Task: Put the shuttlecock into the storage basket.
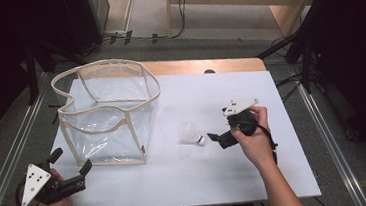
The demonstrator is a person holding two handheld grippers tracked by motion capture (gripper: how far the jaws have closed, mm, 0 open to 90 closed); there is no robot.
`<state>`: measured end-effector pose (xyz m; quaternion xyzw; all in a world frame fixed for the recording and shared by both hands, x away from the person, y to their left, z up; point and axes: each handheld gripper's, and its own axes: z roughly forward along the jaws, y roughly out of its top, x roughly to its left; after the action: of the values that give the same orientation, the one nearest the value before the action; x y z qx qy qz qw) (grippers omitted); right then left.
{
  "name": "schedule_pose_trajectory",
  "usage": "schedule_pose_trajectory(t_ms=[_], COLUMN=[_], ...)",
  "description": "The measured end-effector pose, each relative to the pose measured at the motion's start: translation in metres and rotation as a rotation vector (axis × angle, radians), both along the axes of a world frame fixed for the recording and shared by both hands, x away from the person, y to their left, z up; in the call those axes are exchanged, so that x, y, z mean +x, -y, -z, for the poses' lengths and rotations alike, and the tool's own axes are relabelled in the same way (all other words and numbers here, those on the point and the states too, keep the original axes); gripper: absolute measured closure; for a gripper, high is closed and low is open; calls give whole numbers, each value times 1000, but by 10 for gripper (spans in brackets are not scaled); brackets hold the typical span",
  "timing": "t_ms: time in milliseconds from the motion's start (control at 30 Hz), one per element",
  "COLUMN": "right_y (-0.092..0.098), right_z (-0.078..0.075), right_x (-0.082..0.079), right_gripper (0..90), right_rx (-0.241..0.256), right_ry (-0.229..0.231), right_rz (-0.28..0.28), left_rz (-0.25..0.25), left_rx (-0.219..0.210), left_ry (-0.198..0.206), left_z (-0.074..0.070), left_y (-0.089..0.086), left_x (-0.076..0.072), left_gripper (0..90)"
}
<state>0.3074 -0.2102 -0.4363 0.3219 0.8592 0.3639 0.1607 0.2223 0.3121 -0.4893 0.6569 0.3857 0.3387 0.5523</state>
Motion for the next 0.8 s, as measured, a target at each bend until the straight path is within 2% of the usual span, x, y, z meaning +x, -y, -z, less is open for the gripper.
schedule_pose_trajectory(t_ms=[333, 633, 700, 800], right_y=[-14, -22, -23, -25], right_z=[11, 13, 13, 14], right_x=[11, 19, 21, 23], right_gripper=[0, 0, 68, 72], right_rx=[-35, -73, -83, -99], right_ry=[-74, -135, -143, -151], right_rz=[-39, -52, -54, -60], left_rz=[0, 2, 2, 2], left_rx=[1, 3, 4, 4], left_ry=[-1, 1, 1, 1], left_z=[0, 0, 0, 0], left_y=[0, 1, 0, 1], left_x=[0, 0, 0, 0], left_gripper=[21, 21, 21, 21])
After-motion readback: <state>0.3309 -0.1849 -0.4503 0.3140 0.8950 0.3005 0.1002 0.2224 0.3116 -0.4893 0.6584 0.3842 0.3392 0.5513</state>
